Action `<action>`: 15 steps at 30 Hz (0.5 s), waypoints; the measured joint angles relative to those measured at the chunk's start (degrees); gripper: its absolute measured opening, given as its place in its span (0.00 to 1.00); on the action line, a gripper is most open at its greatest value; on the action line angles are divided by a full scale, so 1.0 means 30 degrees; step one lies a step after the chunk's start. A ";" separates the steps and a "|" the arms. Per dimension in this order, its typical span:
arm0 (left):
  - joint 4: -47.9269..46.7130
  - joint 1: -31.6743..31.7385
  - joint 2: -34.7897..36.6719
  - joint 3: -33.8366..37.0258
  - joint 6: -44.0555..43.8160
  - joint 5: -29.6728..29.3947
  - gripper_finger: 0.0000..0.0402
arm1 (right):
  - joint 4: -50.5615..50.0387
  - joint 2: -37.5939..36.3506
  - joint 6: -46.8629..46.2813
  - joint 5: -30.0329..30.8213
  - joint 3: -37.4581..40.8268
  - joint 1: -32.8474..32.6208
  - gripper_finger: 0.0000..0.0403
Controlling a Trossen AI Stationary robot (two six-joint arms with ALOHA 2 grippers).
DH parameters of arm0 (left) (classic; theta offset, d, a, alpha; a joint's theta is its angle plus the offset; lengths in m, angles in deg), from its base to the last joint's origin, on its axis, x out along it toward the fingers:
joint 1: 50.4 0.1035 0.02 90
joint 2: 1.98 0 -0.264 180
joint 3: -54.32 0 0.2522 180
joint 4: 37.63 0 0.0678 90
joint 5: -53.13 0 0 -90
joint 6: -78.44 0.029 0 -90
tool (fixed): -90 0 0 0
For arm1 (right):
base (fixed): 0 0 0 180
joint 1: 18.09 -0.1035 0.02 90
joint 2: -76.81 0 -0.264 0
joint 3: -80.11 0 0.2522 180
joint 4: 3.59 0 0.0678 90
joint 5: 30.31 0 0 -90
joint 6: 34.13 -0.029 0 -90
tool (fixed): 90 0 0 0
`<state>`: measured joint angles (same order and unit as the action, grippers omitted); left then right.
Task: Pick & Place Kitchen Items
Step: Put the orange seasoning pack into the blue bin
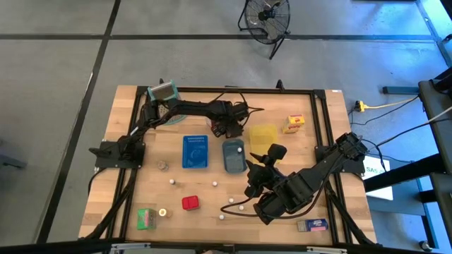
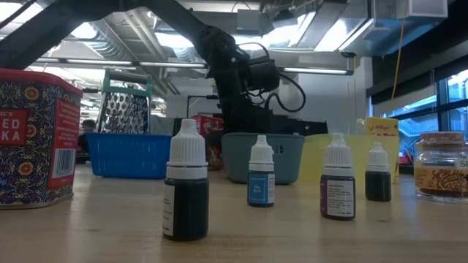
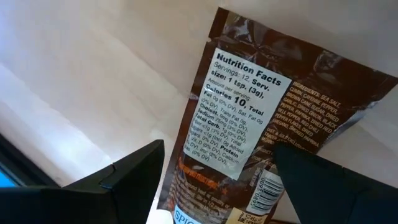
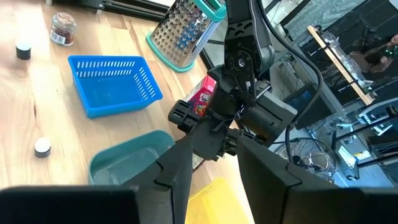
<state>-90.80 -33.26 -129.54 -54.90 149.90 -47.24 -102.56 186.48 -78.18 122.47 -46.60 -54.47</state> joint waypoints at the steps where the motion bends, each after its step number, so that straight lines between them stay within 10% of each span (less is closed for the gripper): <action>1: -0.0039 -0.0060 -0.0007 0.0001 0.0000 0.0001 0.76 | 0.0051 0.0000 0.0000 0.0000 0.0000 0.0000 0.32; 15: -0.1539 -0.0078 0.0007 0.0036 -0.0315 0.2208 0.76 | 0.0255 0.0000 0.0000 -0.0158 0.0000 0.0000 0.32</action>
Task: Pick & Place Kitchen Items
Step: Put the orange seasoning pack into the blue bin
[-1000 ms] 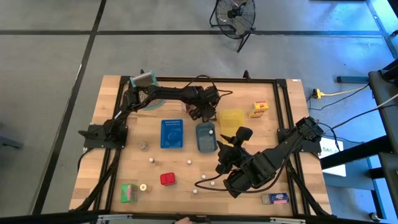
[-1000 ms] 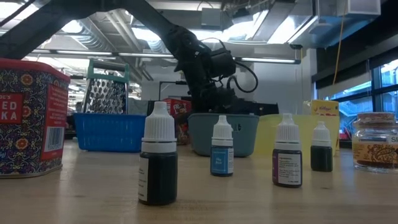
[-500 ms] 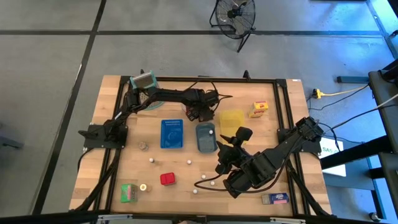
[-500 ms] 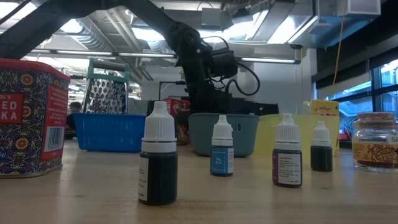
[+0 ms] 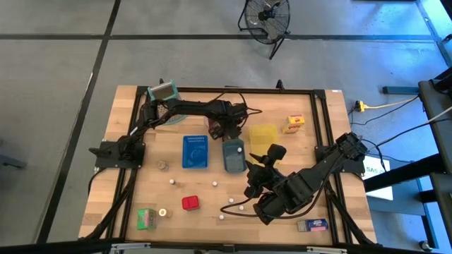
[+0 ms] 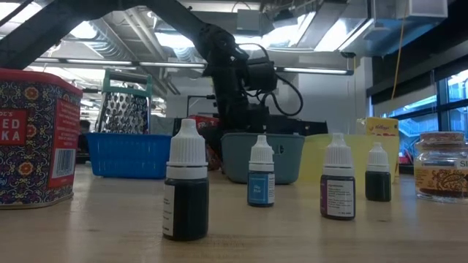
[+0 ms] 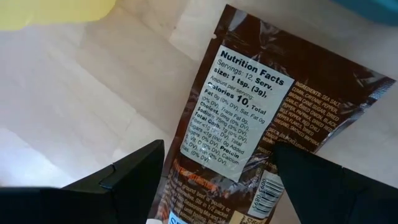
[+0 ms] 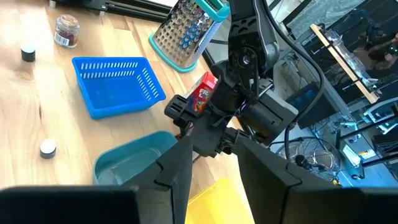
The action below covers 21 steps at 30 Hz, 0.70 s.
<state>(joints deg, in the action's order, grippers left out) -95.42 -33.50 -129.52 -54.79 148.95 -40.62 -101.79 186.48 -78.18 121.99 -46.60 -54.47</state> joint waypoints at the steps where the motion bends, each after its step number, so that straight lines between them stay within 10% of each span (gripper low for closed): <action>1: -0.0069 0.0000 0.0000 0.0000 -0.0057 0.0156 0.76 | 0.0008 0.0000 0.0000 -0.0006 0.0000 0.0000 0.32; 21: 0.0037 0.0415 0.0044 0.0386 0.0184 0.1501 0.75 | 0.0573 0.0000 0.0676 -0.0345 0.0000 -0.0007 0.32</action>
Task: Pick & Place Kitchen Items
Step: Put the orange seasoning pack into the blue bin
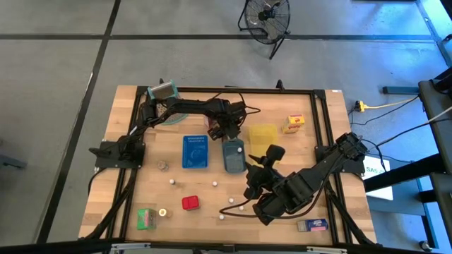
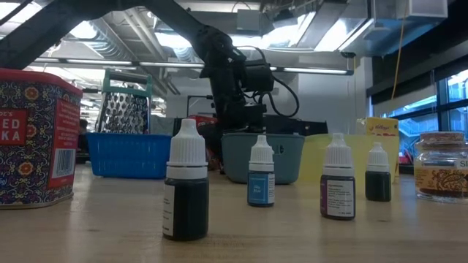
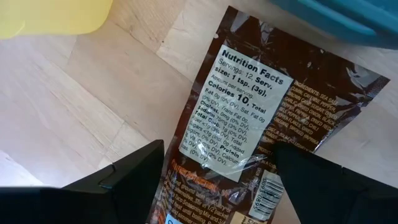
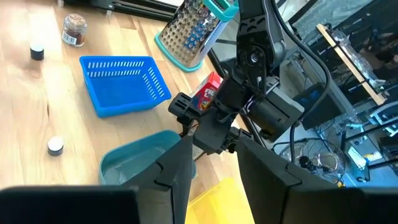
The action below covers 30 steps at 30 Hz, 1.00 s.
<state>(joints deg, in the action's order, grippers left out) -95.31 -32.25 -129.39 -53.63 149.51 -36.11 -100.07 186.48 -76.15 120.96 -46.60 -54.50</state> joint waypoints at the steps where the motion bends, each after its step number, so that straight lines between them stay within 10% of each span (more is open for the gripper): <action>1: 0.0000 -0.0005 0.0000 0.0000 0.0013 -0.0027 0.75 | 0.0102 0.0000 0.0108 0.0002 0.0000 0.0000 0.32; 30: 0.0207 0.0000 -0.0030 0.0080 0.0576 0.0639 0.30 | 0.0440 0.0000 0.0322 -0.0013 0.0000 0.0000 0.32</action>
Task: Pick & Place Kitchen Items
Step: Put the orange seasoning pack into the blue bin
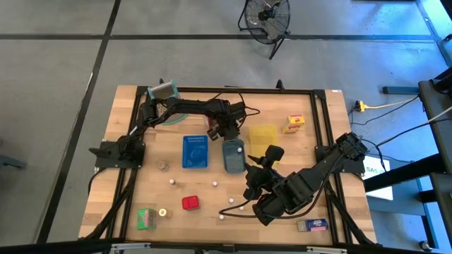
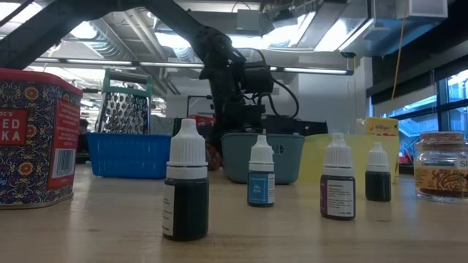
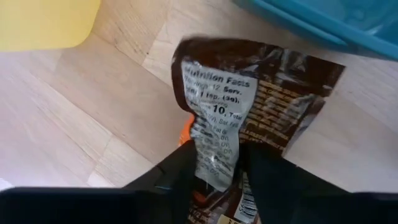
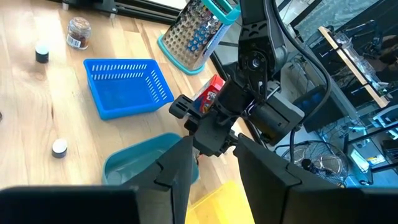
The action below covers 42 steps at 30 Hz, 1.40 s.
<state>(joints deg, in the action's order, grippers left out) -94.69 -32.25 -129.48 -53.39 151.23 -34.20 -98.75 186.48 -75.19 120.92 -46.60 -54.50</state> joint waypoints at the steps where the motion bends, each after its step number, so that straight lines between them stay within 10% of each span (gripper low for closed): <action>1: 0.0076 0.0000 -0.0007 0.0000 0.0028 -0.0028 0.27 | 0.0000 0.0000 0.0000 -0.0005 0.0000 0.0000 0.32; 8: 0.0113 -0.0022 0.0001 -0.0007 0.1301 -0.0539 0.06 | 0.0095 0.0000 0.0000 -0.0005 0.0000 0.0000 0.32; 42: 0.1526 -0.0138 0.0984 0.0073 0.0422 -0.3925 0.06 | 0.0138 0.0000 0.0692 0.0017 0.0000 0.0007 0.32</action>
<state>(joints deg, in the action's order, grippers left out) -90.11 -32.66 -126.53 -53.17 152.50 -45.97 -98.34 186.48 -73.11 120.97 -46.60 -54.47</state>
